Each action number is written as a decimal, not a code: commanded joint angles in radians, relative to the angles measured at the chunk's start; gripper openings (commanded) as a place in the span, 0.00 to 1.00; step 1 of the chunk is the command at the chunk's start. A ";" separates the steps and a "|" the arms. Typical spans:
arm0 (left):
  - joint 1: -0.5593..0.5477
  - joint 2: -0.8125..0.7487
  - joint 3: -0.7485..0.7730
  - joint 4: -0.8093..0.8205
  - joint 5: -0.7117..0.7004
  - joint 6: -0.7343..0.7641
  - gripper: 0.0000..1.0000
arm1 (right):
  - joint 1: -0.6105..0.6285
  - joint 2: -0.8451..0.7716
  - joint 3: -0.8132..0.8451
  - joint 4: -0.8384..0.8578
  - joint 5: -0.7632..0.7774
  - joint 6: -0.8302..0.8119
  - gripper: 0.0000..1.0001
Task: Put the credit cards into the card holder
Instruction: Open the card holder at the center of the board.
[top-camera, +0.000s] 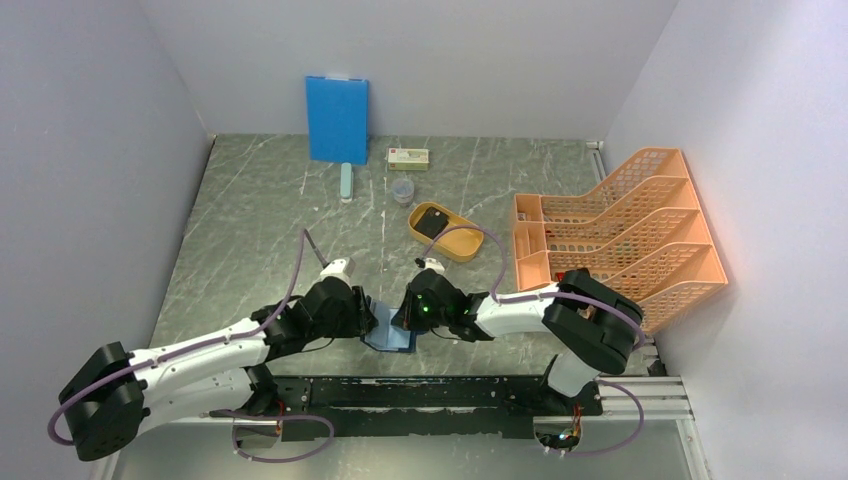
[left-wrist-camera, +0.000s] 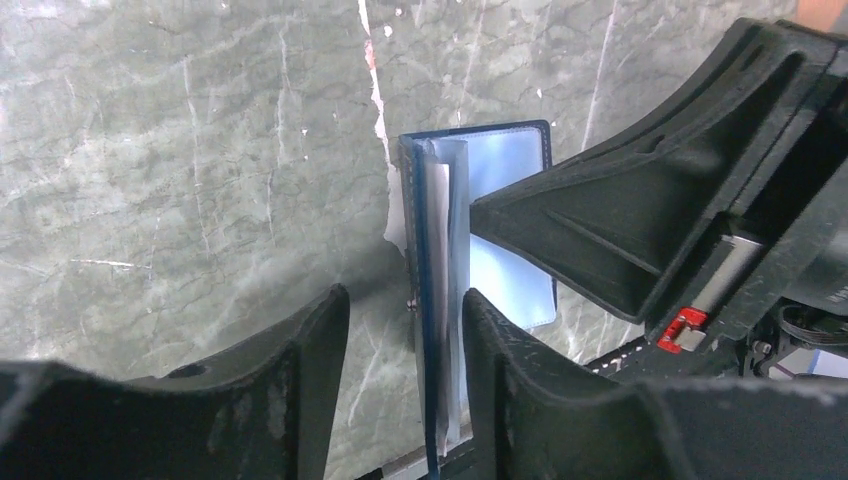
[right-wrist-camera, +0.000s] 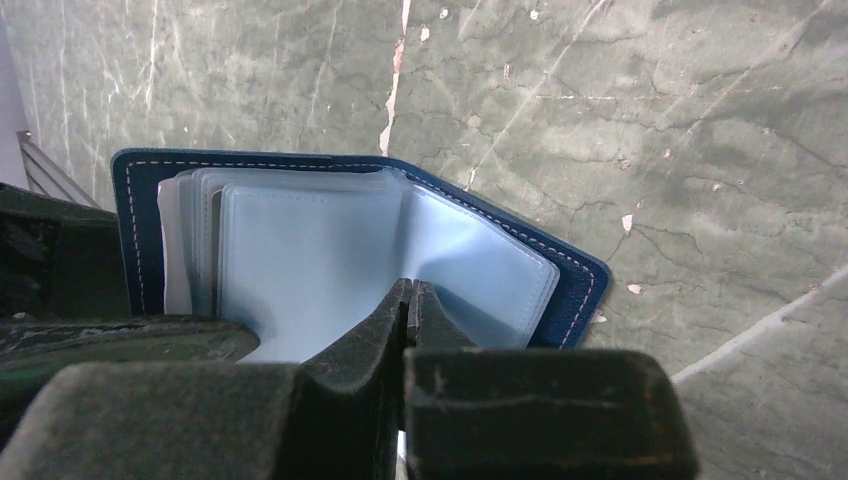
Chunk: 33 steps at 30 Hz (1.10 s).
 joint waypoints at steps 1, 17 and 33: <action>-0.003 -0.053 0.002 -0.035 -0.024 0.009 0.52 | -0.006 0.034 -0.042 -0.064 0.043 -0.026 0.01; -0.003 -0.025 0.012 -0.024 -0.029 0.019 0.28 | -0.007 0.014 -0.054 -0.073 0.049 -0.035 0.00; -0.003 -0.061 0.019 -0.031 -0.034 0.023 0.43 | -0.008 -0.004 -0.077 -0.078 0.062 -0.038 0.00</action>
